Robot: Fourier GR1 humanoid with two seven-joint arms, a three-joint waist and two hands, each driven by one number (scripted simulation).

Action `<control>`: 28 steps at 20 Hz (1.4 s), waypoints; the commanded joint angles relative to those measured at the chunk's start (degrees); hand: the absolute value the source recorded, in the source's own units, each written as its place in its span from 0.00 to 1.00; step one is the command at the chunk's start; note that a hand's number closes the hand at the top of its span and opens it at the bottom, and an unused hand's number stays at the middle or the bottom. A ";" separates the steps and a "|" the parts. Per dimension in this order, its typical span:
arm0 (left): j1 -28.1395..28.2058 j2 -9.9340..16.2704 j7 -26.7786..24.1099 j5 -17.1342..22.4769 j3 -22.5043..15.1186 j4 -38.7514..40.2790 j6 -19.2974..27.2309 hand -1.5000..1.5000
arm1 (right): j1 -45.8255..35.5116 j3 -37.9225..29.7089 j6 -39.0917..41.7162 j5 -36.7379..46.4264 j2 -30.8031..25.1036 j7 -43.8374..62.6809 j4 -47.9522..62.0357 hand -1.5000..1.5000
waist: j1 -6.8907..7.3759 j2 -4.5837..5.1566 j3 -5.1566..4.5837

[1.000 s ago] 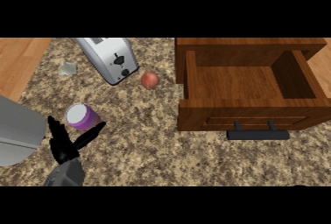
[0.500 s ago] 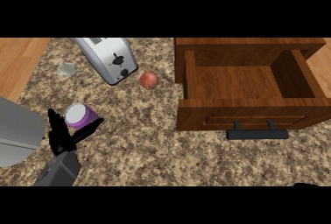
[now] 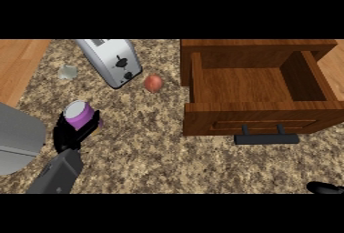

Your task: Pick up the can, place it into the drawer and close the drawer

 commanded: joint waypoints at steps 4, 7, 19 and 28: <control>-3.63 -0.13 -1.77 -0.65 -0.75 2.62 -1.78 1.00 | 1.09 -0.11 -0.52 1.27 0.53 0.47 -2.70 0.00 | -0.01 -0.05 0.01; -5.59 1.42 -4.08 0.13 0.93 4.85 -3.81 1.00 | -1.88 -0.83 -0.08 0.32 -0.88 0.27 0.69 0.00 | -0.52 0.25 -0.06; -9.66 -9.11 5.34 -9.56 -13.49 -3.76 -13.79 1.00 | 2.79 -0.94 -0.15 2.29 0.44 -0.12 -3.36 0.00 | 1.27 -0.73 0.15; -14.40 -11.20 21.76 -11.42 -19.19 -20.06 -7.44 1.00 | 1.96 0.53 0.01 4.60 1.02 -1.32 -1.31 0.00 | 1.60 -0.72 0.14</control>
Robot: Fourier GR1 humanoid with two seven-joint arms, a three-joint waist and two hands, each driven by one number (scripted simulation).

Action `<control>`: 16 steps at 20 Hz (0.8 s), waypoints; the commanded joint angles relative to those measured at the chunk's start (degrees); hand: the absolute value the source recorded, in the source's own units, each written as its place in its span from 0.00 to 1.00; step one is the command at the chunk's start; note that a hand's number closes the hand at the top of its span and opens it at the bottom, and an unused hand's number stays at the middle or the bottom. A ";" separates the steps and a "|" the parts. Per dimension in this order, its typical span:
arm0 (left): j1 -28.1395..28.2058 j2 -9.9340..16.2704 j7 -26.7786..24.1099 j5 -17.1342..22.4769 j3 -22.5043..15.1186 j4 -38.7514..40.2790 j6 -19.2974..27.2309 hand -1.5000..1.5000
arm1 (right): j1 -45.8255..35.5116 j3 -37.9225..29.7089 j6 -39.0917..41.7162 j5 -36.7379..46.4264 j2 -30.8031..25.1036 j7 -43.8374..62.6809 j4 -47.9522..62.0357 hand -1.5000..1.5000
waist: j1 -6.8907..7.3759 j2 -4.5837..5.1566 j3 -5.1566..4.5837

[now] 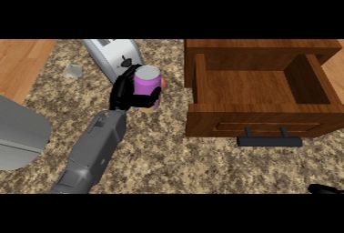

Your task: Pick up the can, place it into the drawer and close the drawer

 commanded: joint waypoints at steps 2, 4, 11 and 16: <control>-1.64 0.73 10.74 -0.21 -3.04 -11.83 0.92 1.00 | -1.81 0.07 -0.97 0.82 0.35 -0.88 0.80 0.00 | 0.25 -0.03 0.00; -6.15 -1.55 17.89 1.61 -4.35 -15.10 4.85 1.00 | -2.43 -0.49 -0.62 -0.31 -0.82 1.70 0.90 0.00 | 0.09 -0.17 0.00; -13.75 -1.35 28.76 1.04 -6.00 -21.65 10.25 1.00 | -5.54 -0.68 -1.16 0.03 -2.36 3.58 2.19 0.00 | -0.62 0.35 -0.04; -22.38 -1.61 37.10 1.13 -11.02 -22.27 19.22 1.00 | -1.63 0.28 -1.17 -0.40 -0.10 3.87 -3.47 0.00 | -1.75 0.28 -0.02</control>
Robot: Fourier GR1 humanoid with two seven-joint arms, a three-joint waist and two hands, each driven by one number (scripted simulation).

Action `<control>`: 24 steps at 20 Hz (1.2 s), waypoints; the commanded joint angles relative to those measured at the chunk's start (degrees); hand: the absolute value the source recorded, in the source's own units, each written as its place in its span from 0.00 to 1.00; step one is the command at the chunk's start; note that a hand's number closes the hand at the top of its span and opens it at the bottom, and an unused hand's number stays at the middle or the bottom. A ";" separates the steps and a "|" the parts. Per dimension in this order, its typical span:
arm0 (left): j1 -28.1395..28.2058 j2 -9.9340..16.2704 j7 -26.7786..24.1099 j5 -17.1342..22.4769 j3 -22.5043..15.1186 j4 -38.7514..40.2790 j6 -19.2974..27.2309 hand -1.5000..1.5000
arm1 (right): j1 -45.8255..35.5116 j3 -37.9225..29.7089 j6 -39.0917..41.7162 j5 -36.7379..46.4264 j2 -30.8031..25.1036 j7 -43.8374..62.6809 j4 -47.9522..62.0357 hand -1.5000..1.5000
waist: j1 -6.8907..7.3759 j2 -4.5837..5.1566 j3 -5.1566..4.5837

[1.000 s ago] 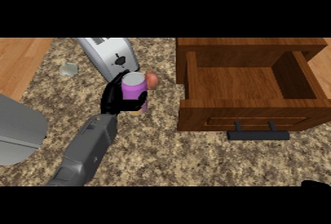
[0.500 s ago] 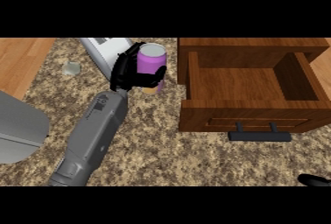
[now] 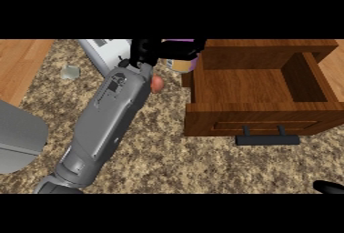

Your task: Pick up the can, place it into the drawer and close the drawer

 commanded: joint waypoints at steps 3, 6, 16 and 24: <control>-8.49 -0.11 5.51 1.70 -3.80 1.83 5.12 1.00 | 0.85 1.25 -0.46 1.62 0.79 0.99 -2.27 0.00 | -0.45 0.19 -0.02; -14.37 -0.11 5.61 2.16 -2.26 7.59 3.39 1.00 | -1.41 -1.65 0.07 -0.95 -0.56 -1.09 2.69 0.00 | -0.72 0.41 0.02; -27.34 -0.11 6.25 8.16 -6.31 21.40 8.03 1.00 | -4.59 0.35 -1.15 -1.07 -1.48 4.35 -1.17 0.00 | -2.58 0.81 0.04; -33.98 -0.11 5.06 11.84 -8.31 29.95 8.63 1.00 | -5.11 1.41 -0.75 1.04 -0.77 0.06 1.96 0.00 | -3.73 1.34 0.13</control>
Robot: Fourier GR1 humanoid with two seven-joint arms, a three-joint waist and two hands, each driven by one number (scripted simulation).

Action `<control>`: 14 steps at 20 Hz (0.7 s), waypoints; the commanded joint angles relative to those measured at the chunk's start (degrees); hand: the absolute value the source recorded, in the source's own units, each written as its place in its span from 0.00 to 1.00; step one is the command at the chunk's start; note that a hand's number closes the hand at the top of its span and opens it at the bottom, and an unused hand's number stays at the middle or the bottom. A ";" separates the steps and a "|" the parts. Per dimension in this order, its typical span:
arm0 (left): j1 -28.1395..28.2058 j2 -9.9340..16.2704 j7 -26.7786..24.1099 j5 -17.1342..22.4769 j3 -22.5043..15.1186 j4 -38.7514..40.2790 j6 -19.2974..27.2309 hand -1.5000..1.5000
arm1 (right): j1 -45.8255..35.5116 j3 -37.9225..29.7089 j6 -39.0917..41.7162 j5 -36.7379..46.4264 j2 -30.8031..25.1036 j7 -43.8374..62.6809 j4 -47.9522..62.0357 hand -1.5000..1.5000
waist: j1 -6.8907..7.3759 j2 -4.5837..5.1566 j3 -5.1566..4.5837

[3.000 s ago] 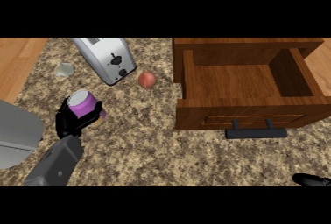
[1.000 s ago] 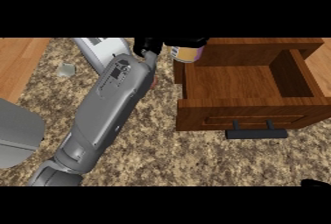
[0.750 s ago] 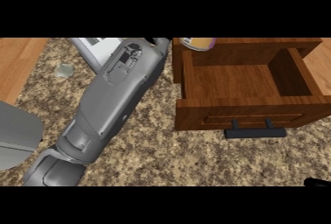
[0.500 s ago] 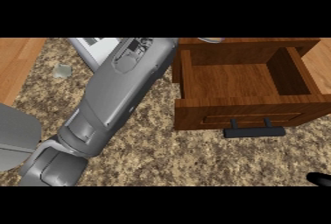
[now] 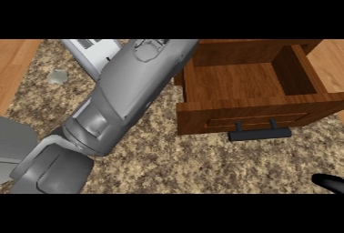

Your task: Pick up the can, place it into the drawer and close the drawer

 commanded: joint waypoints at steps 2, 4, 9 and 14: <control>-1.38 0.00 -3.34 1.57 -3.12 4.09 2.07 1.00 | -0.94 -1.34 1.27 -1.88 -1.67 0.06 1.96 0.00 | -0.51 0.11 0.04; -3.99 0.00 -2.45 2.91 -1.84 6.49 3.65 1.00 | -2.52 0.06 1.06 -1.23 -1.58 0.33 2.60 0.00 | -1.21 0.48 0.06; -6.37 0.00 -1.09 3.95 -4.34 7.71 9.16 0.00 | -0.98 -2.52 1.86 -3.69 -2.76 1.12 0.51 0.00 | -1.69 0.10 0.09; -3.55 0.00 -6.66 5.95 -4.89 9.04 9.52 0.00 | -3.97 -0.23 1.61 1.55 -4.48 0.05 1.23 0.00 | -2.05 0.79 0.05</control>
